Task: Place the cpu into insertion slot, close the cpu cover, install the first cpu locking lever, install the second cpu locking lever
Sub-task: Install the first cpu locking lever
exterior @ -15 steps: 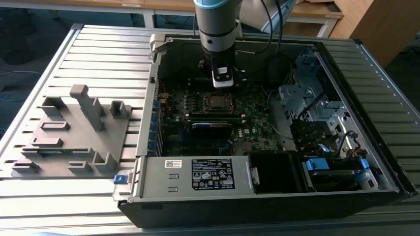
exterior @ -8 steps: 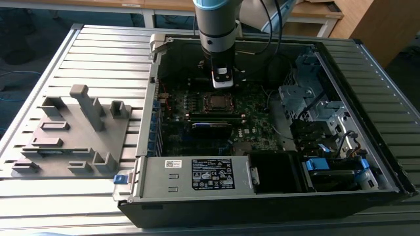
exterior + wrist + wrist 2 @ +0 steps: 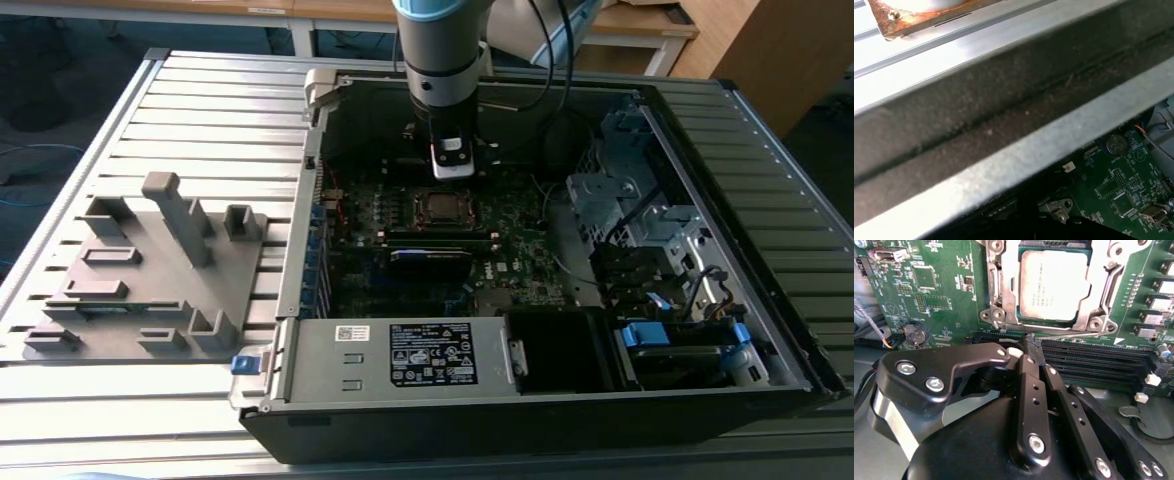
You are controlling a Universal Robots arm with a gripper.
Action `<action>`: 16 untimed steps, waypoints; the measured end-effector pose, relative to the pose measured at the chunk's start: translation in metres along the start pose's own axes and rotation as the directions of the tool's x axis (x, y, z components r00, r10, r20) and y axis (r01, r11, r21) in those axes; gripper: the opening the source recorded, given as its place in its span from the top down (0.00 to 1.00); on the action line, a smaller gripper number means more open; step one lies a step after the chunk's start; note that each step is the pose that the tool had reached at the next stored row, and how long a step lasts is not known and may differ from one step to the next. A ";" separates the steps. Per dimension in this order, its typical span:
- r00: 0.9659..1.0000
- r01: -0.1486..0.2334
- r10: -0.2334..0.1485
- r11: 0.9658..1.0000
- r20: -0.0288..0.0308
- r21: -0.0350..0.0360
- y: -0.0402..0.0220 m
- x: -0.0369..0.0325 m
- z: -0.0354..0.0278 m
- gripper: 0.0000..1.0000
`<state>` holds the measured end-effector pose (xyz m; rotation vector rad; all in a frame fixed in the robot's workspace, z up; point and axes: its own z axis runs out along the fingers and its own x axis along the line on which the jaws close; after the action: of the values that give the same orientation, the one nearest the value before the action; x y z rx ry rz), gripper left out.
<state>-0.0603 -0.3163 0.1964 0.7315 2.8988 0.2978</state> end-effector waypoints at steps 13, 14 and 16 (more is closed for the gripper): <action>1.000 0.002 -0.002 1.000 0.004 -0.003 0.0005 0.0000 0.0018 0.89; 1.000 0.002 -0.002 1.000 0.005 -0.003 0.0006 0.0000 0.0018 0.89; 1.000 0.002 -0.002 1.000 0.005 -0.003 0.0005 0.0000 0.0018 0.89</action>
<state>-0.0598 -0.3155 0.1948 0.7271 2.8937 0.2997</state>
